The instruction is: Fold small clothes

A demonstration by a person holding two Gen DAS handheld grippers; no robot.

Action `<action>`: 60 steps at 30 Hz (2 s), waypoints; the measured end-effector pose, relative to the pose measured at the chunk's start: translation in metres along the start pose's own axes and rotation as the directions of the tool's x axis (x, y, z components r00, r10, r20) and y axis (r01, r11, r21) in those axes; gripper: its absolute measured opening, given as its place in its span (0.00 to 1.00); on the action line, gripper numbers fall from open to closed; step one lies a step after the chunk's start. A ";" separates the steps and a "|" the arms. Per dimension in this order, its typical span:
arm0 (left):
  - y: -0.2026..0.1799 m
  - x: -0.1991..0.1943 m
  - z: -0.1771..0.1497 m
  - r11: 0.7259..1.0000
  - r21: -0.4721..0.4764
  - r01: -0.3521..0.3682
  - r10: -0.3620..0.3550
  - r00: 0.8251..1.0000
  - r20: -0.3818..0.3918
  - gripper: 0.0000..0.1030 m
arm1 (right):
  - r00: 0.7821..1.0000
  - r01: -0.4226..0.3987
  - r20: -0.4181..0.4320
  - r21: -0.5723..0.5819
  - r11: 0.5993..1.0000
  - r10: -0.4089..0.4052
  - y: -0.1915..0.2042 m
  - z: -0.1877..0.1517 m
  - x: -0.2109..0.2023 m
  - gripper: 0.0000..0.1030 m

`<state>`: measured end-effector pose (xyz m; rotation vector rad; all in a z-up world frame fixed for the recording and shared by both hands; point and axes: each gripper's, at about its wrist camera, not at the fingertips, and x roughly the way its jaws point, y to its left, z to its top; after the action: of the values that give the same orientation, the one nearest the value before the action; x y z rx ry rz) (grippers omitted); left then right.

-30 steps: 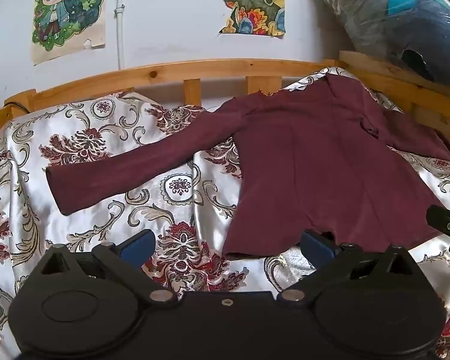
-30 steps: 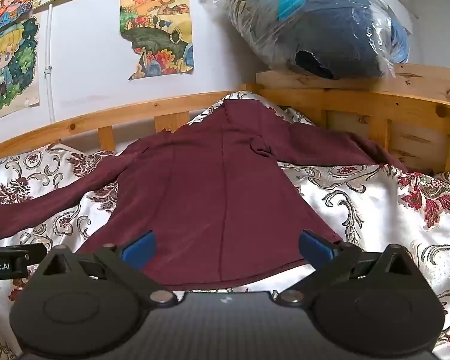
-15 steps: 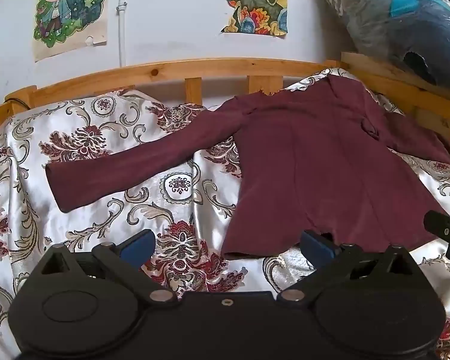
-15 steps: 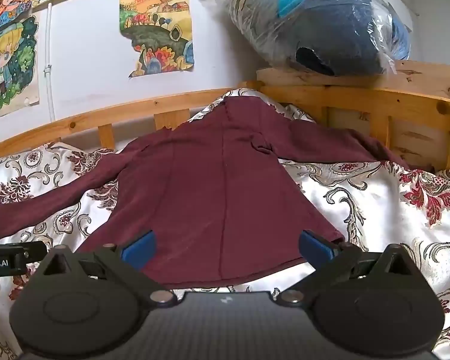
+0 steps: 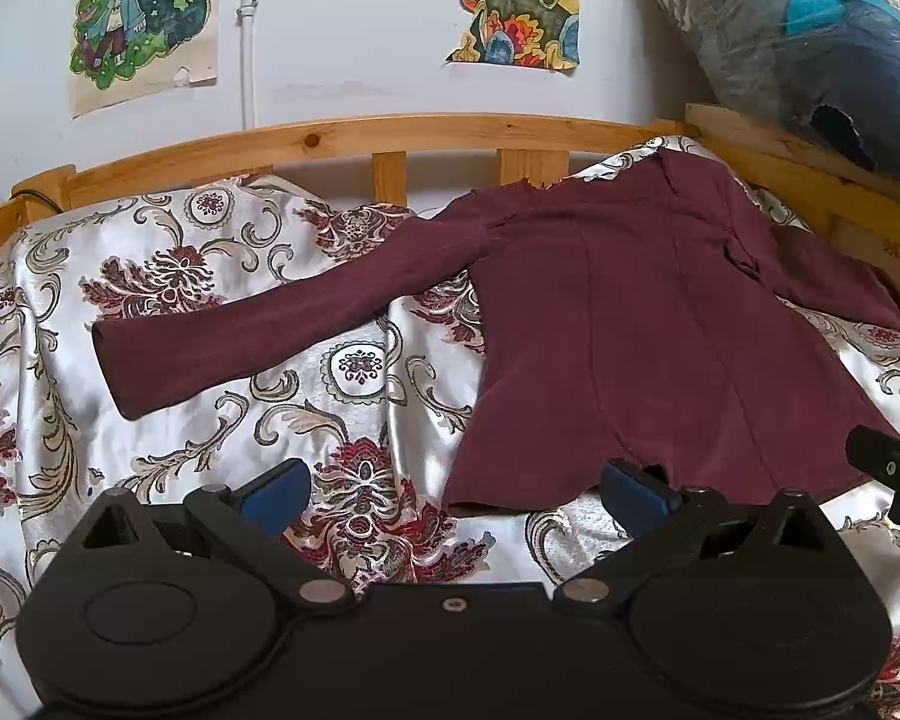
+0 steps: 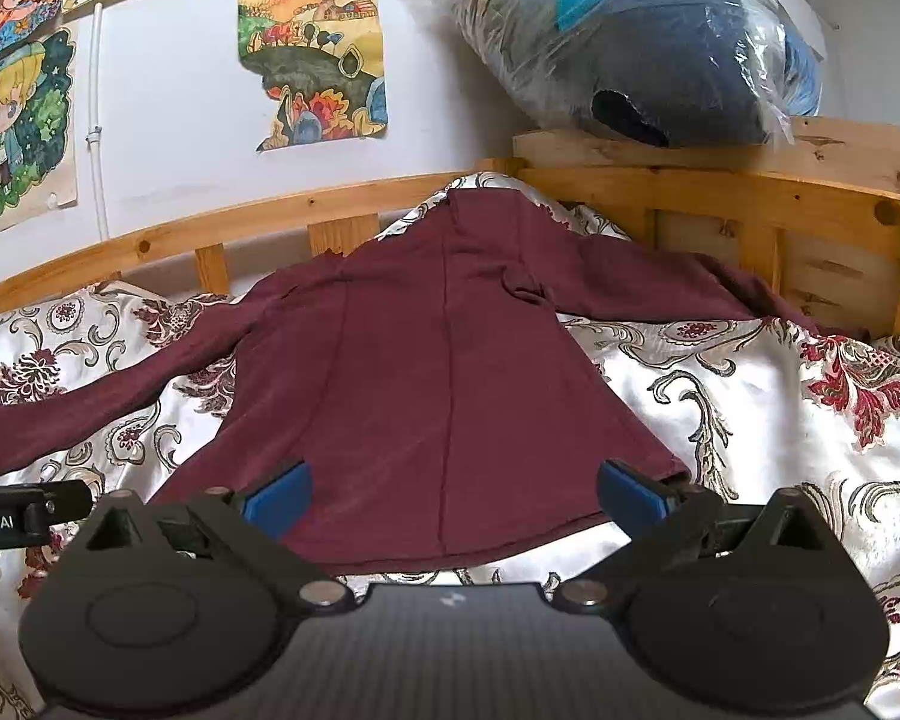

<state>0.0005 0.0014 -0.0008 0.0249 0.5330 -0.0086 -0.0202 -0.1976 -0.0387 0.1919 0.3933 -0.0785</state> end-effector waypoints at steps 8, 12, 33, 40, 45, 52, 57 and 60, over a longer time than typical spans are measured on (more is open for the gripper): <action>0.002 0.000 0.000 1.000 -0.005 0.001 -0.001 1.000 0.000 0.99 | 1.000 0.000 0.001 0.001 1.000 0.000 0.000 0.000 0.000 1.00; 0.002 0.000 0.000 1.000 -0.006 0.001 -0.001 1.000 0.000 0.99 | 1.000 -0.001 0.003 0.003 1.000 0.001 -0.001 0.000 0.000 1.00; 0.002 -0.001 0.001 1.000 -0.013 0.004 -0.004 1.000 0.000 0.99 | 1.000 -0.001 0.002 0.005 1.000 0.001 -0.001 0.000 0.000 1.00; 0.002 -0.001 0.001 1.000 -0.013 0.004 -0.004 1.000 0.000 0.99 | 1.000 0.000 0.001 0.006 1.000 0.000 -0.001 0.000 0.000 1.00; 0.002 -0.001 0.001 1.000 -0.013 0.004 -0.004 1.000 0.000 0.99 | 1.000 0.000 0.001 0.007 1.000 0.000 -0.001 -0.001 0.001 1.00; 0.001 -0.001 0.000 1.000 -0.014 0.004 -0.004 1.000 -0.001 0.99 | 1.000 -0.001 0.001 0.008 1.000 0.001 -0.001 -0.001 0.001 1.00; 0.000 0.000 0.000 1.000 -0.011 0.004 -0.004 1.000 -0.001 0.99 | 1.000 -0.003 0.002 0.013 1.000 0.003 -0.001 -0.002 0.001 1.00; 0.000 0.000 0.000 1.000 -0.011 0.005 -0.005 1.000 -0.001 0.99 | 1.000 -0.004 0.002 0.018 1.000 0.004 -0.002 -0.002 0.001 1.00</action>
<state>0.0001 0.0018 -0.0008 0.0126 0.5337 -0.0100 -0.0203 -0.1987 -0.0413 0.2101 0.3900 -0.0781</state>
